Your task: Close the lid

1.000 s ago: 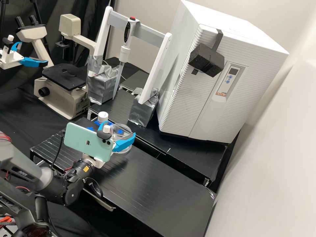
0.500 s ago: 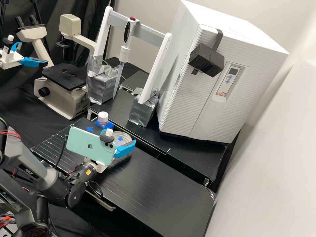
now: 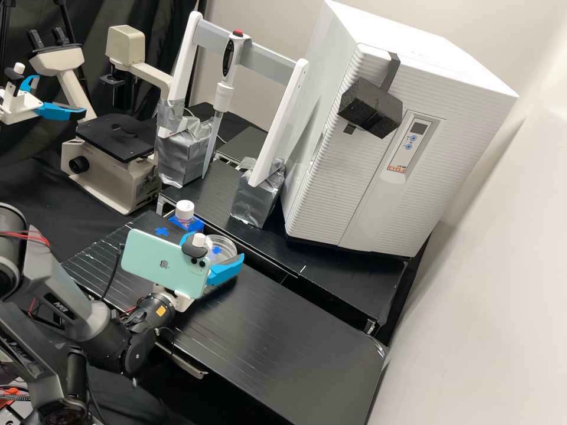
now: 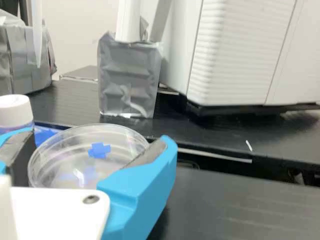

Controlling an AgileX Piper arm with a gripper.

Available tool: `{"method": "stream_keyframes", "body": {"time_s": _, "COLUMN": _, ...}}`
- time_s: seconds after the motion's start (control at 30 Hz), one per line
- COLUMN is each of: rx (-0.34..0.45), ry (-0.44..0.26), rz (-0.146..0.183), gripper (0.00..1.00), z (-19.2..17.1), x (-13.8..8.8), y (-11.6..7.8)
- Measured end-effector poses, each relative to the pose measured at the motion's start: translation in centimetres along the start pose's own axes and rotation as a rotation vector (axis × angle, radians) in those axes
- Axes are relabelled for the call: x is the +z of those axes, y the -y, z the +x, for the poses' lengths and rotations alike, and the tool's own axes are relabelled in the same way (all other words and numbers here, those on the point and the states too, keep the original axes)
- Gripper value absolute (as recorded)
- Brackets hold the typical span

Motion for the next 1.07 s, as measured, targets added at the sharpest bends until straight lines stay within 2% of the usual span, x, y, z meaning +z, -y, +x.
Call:
{"method": "stream_keyframes", "body": {"time_s": 0.3, "rx": 0.014, "ry": 0.016, "rz": -0.005, "gripper": 1.0, "z": -0.1, "x": 0.2, "y": -0.2}}
{"method": "stream_keyframes", "body": {"time_s": 0.47, "rx": 0.06, "ry": 0.006, "rz": -0.034, "gripper": 1.0, "z": -0.7, "x": -0.5, "y": -0.9}}
{"method": "stream_keyframes", "body": {"time_s": 0.63, "rx": 0.119, "ry": -0.049, "rz": -0.039, "gripper": 1.0, "z": -1.4, "x": -2.1, "y": -1.5}}
{"method": "stream_keyframes", "body": {"time_s": 0.8, "rx": 0.172, "ry": -0.164, "rz": -0.037, "gripper": 1.0, "z": -2.0, "x": -4.5, "y": -1.8}}
{"method": "stream_keyframes", "body": {"time_s": 0.87, "rx": 0.214, "ry": -0.205, "rz": -0.016, "gripper": 1.0, "z": -2.1, "x": -5.2, "y": -2.0}}
{"method": "stream_keyframes", "body": {"time_s": 1.0, "rx": 0.278, "ry": -0.307, "rz": 0.119, "gripper": 1.0, "z": -2.1, "x": -6.5, "y": -2.3}}
{"method": "stream_keyframes", "body": {"time_s": 1.07, "rx": 0.293, "ry": -0.333, "rz": 0.168, "gripper": 1.0, "z": -2.1, "x": -6.8, "y": -2.4}}
